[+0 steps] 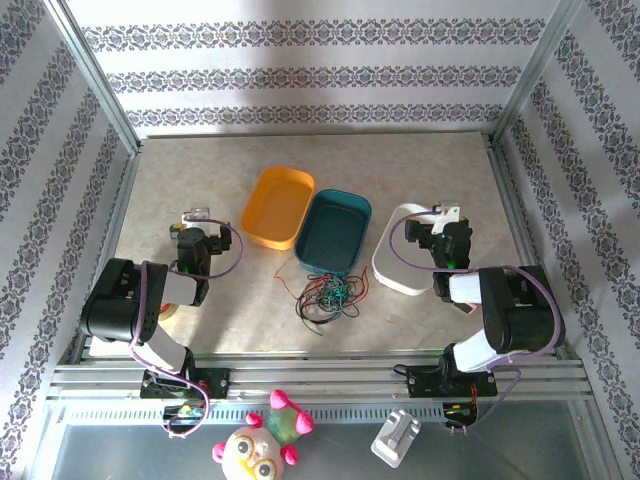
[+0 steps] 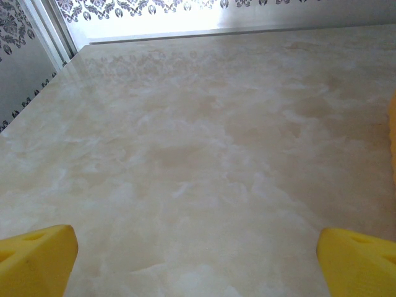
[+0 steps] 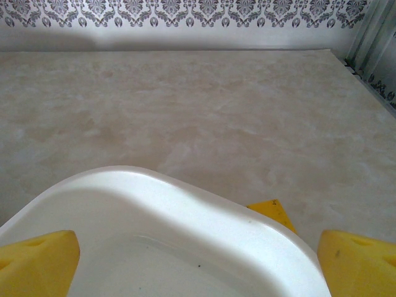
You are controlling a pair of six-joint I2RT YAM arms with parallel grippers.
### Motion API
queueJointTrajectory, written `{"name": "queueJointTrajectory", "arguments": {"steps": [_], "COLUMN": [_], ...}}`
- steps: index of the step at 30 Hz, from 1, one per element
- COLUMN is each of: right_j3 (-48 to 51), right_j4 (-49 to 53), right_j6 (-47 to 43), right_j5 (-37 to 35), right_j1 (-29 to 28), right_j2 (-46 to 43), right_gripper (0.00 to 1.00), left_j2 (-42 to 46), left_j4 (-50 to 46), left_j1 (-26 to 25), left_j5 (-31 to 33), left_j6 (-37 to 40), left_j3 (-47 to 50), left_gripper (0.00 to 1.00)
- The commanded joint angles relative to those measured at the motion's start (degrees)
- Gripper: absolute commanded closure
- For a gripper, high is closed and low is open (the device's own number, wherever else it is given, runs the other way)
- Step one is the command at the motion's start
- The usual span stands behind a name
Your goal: Untangle the cables
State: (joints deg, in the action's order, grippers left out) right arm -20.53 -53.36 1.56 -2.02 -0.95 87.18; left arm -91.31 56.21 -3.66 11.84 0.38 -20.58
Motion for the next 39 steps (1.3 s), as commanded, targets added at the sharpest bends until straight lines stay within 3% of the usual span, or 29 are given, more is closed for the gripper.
{"name": "queueJointTrajectory", "arguments": {"steps": [1,10,12,13,15,16,18,20,24,29,31,34,39], "right_j3": [-1.04,-1.17,-1.13,-1.17,-1.98,-3.59,-7.58,-9.88,-15.01,-18.69,-20.87,-24.99,-31.20], "right_j4": [-0.78,-0.51,-0.66,0.90,8.84,17.62,35.38,46.76,64.24,72.68,74.30,76.84,82.37], "right_j6": [0.10,0.87,1.51,1.78,2.48,4.75,13.66,19.87,23.51,29.14,32.26,34.03,36.23], "right_j5": [1.09,2.01,0.44,-1.42,-6.44,-11.20,-15.44,-16.35,-11.22,-5.73,-3.03,0.38,-2.03], "right_j1": [0.24,0.84,0.86,0.80,-0.05,-1.13,-1.77,-3.62,-15.49,-37.07,-43.19,-48.01,-50.07], "right_j2": [0.41,0.36,-0.39,-2.50,-9.76,-14.80,-22.95,-28.54,-35.00,-32.95,-29.05,-22.32,-13.92], "right_gripper": [0.02,0.02,0.02,0.02,0.03,0.10,0.21,0.28,0.27,0.28,0.34,0.45,0.51], "left_j2": [-0.44,-0.03,5.07,9.23,12.37,13.36,16.25,20.19,27.30,30.56,29.20,27.06,24.63], "left_j4": [2.03,1.47,-8.36,-23.46,-43.56,-46.27,-40.72,-39.67,-53.21,-55.14,-55.83,-55.13,-55.91], "left_j1": [0.32,1.31,1.16,1.18,0.89,-0.10,-2.84,-5.50,-14.16,-30.71,-37.44,-44.95,-47.53], "left_j5": [-0.19,-0.99,-1.50,-0.01,7.51,11.98,17.61,18.96,13.06,-3.22,-5.56,-5.77,-6.70], "left_j6": [-0.38,-0.96,-0.64,-3.35,-6.93,-7.10,-4.75,-5.79,-13.69,-21.16,-22.92,-21.06,-18.04], "left_j3": [-0.16,-0.56,-3.40,-8.51,-18.74,-20.57,-17.56,-15.02,-14.97,-10.89,-10.78,-10.57,-11.22], "left_gripper": [0.01,0.01,0.01,0.01,0.01,0.01,0.01,0.01,0.01,0.01,0.01,0.01,0.01]}}
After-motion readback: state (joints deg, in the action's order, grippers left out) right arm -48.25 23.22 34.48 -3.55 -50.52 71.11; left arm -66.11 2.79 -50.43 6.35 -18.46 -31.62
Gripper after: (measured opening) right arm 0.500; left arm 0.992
